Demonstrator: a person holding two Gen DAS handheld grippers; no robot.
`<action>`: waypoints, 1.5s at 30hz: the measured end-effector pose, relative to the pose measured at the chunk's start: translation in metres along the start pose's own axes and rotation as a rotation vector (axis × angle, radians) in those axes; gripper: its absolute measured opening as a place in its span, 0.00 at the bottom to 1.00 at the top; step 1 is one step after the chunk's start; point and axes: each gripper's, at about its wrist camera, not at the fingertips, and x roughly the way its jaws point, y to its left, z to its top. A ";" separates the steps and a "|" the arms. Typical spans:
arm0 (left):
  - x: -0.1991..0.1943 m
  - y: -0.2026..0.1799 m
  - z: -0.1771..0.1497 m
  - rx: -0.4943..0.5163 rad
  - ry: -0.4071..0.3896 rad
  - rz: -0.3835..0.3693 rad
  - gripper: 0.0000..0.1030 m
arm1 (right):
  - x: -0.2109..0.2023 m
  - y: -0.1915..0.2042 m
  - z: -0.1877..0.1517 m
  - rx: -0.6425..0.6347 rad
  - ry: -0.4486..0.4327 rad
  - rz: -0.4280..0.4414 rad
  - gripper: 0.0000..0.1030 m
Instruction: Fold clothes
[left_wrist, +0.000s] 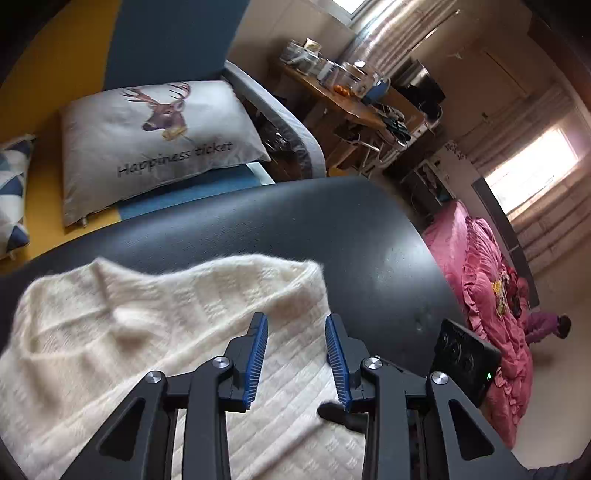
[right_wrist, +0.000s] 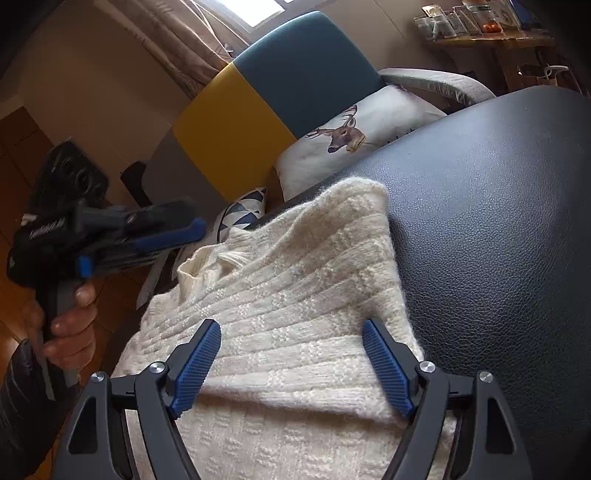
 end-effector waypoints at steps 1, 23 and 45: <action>0.013 -0.002 0.010 0.014 0.023 -0.006 0.35 | 0.000 -0.001 0.000 0.004 -0.002 0.008 0.79; 0.090 0.002 0.037 0.234 0.015 0.217 0.01 | 0.000 0.002 -0.004 -0.017 -0.018 -0.005 0.79; -0.113 0.131 -0.188 -0.245 -0.283 0.392 0.13 | 0.077 0.017 0.069 -0.264 0.136 -0.257 0.72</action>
